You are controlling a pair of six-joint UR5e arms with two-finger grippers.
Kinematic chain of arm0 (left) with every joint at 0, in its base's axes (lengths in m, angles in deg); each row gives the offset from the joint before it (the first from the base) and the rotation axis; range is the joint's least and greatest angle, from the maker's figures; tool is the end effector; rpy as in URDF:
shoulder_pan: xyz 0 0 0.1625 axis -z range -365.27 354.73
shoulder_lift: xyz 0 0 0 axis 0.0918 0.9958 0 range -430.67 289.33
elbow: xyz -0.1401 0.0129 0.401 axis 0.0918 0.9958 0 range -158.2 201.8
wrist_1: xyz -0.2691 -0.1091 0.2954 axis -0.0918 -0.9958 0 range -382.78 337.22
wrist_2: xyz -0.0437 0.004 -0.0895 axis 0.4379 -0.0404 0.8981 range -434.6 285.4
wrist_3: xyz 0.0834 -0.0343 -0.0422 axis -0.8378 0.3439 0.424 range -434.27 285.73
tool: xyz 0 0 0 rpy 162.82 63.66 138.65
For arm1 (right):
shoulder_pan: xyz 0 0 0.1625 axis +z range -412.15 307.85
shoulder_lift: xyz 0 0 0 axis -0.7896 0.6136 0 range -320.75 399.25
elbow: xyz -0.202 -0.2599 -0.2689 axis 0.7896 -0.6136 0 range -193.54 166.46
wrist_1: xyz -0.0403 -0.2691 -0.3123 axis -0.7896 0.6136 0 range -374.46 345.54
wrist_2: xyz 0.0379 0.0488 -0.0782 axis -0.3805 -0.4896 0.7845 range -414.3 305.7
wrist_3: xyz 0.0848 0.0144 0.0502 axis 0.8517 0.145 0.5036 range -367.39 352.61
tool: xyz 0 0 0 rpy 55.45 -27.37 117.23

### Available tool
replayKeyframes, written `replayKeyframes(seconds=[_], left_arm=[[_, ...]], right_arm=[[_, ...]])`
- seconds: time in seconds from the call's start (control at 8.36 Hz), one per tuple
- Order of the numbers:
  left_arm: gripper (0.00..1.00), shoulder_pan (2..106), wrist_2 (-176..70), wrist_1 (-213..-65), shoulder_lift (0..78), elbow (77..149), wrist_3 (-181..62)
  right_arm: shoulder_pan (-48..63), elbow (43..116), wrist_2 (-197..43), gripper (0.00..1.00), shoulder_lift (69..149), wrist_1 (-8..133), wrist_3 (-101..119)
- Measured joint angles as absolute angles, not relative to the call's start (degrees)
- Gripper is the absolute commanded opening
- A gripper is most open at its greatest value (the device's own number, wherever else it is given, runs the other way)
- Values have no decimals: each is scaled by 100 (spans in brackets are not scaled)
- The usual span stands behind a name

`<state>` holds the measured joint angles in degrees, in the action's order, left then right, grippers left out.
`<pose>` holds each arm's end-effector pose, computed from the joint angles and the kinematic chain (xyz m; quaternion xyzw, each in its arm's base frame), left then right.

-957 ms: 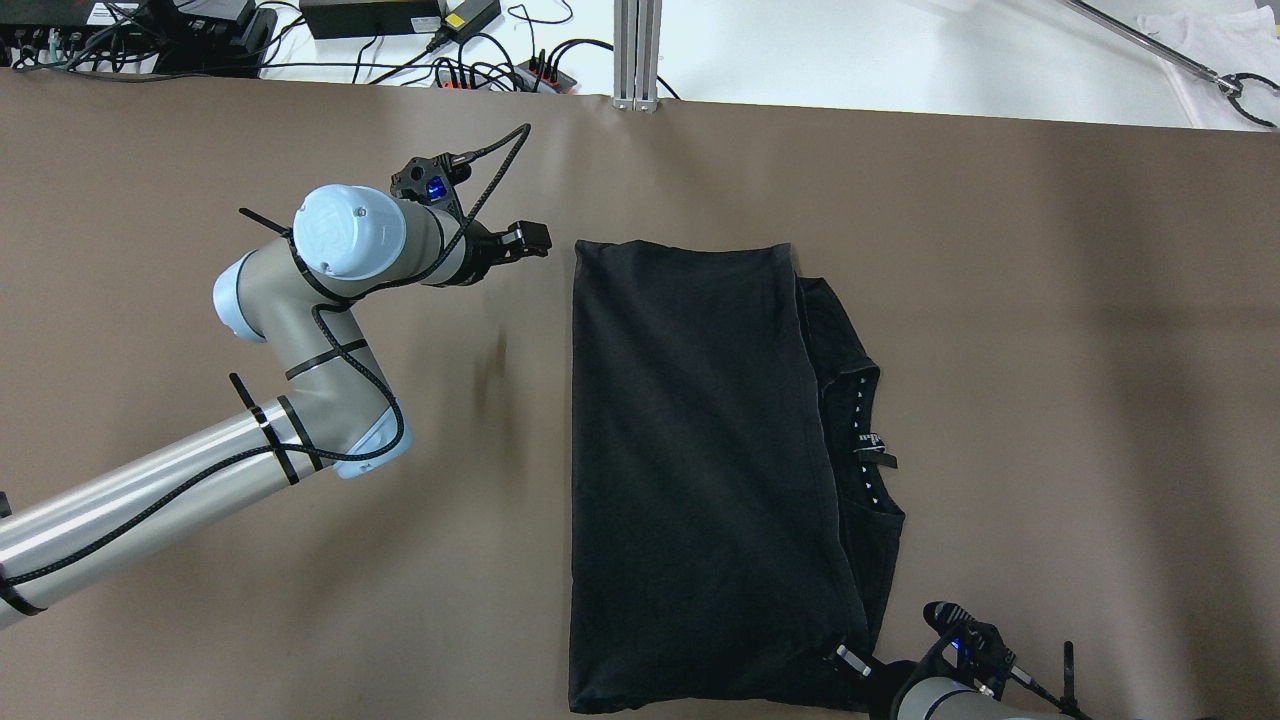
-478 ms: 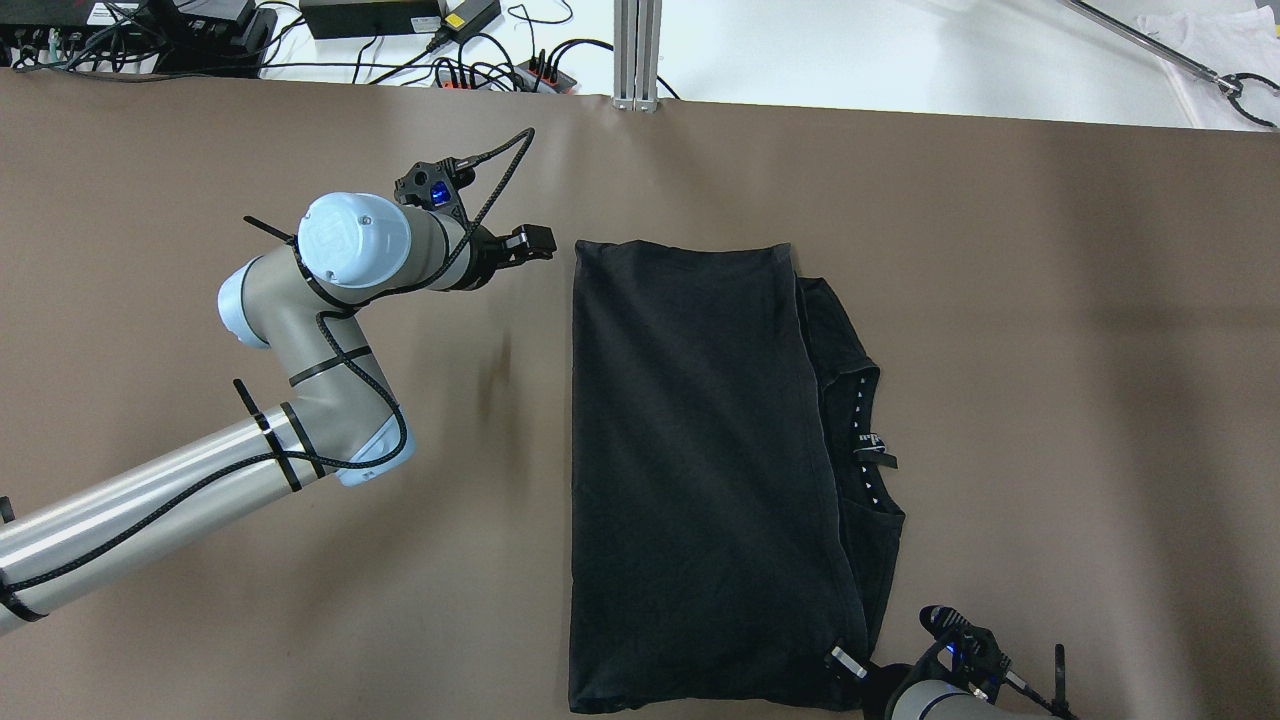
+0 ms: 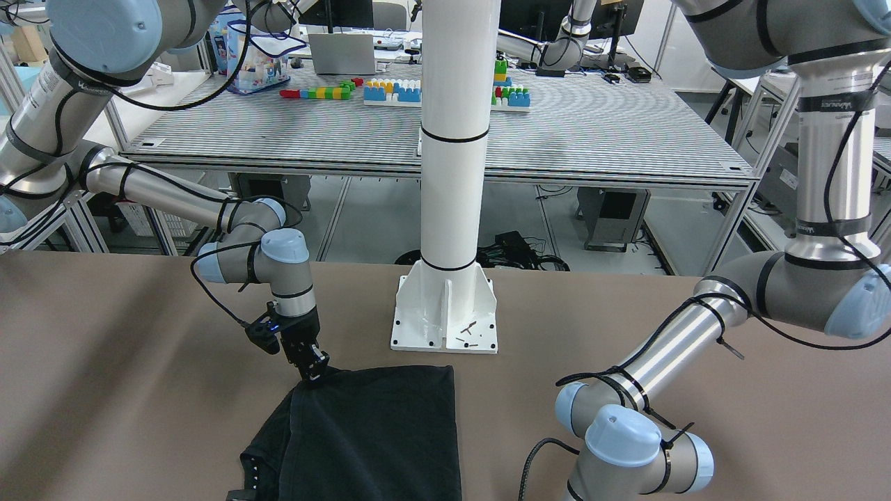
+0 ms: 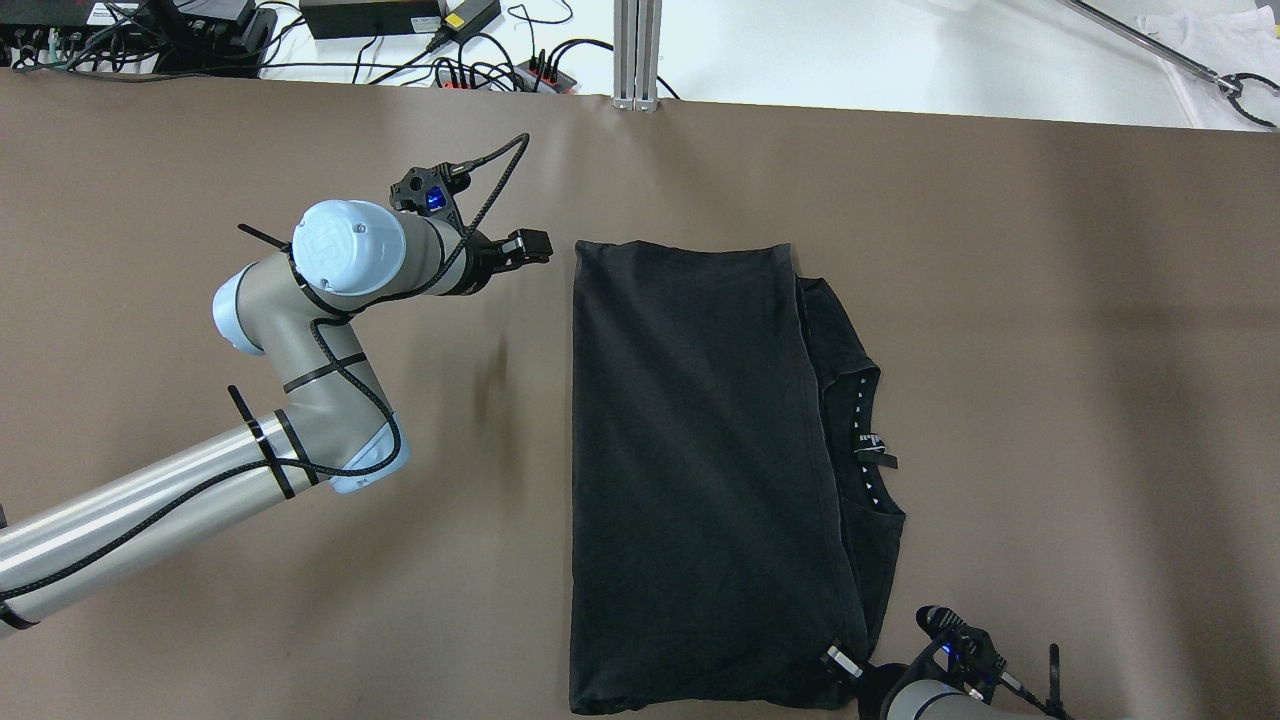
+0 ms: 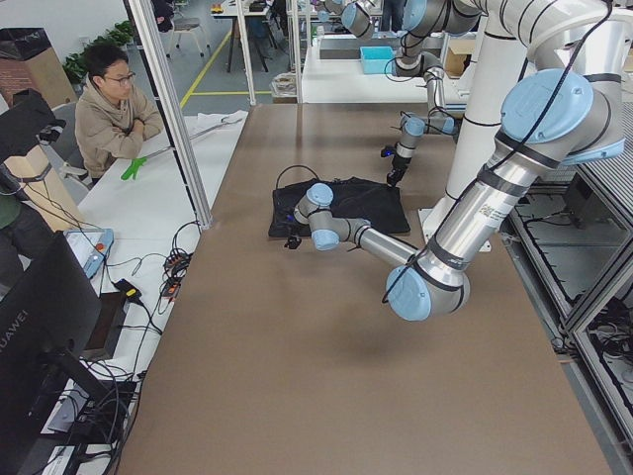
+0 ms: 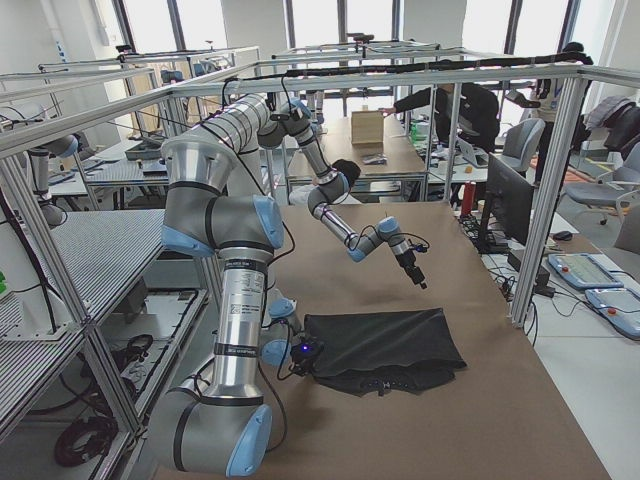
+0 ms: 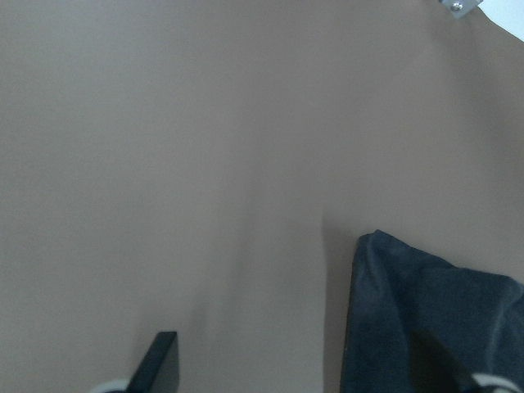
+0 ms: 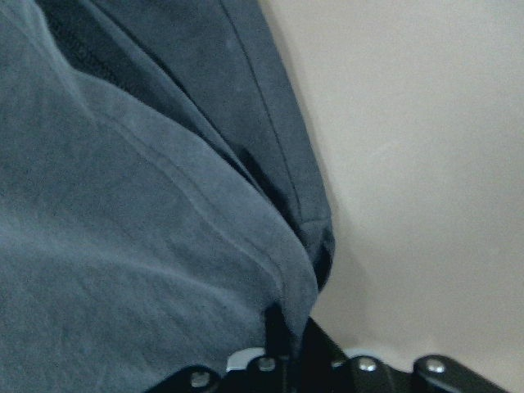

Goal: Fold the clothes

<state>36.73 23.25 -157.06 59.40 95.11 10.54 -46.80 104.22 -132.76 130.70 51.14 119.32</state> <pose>0.4865 -0.5993 0.2774 0.1702 0.5317 -0.2255 0.7984 -0.4630 -0.1972 0.3984 -0.0277 -0.4347 0.3629 0.8238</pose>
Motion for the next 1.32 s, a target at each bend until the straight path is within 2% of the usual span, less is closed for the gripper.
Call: replayKeyframes(seconds=[0.36, 0.48, 0.84, 0.96, 1.08, 1.32], left_arm=[[100, 3652, 2339, -15633, 5790, 9735, 1097], [100, 3572, 2359, -15553, 5569, 10059, 1168], [100, 2865, 2279, -14428, 4572, 12165, 1963], [98, 2512, 2089, -14203, 4356, 12643, 2322], [91, 2146, 1849, -14091, 4222, 12935, 2641], [67, 1407, 1448, -14022, 4083, 13127, 3230]], right_arm=[[-4672, 10609, -13288, 0, 12588, 5665, 11953], [-4677, 10720, -13293, 0, 12349, 6060, 12014], [-4738, 10920, -13285, 0, 12147, 6409, 12185], [-4768, 10940, -13278, 0, 12144, 6441, 12280], [-4788, 10952, -13274, 0, 12150, 6470, 12347], [-4810, 10958, -13270, 0, 12164, 6494, 12399]])
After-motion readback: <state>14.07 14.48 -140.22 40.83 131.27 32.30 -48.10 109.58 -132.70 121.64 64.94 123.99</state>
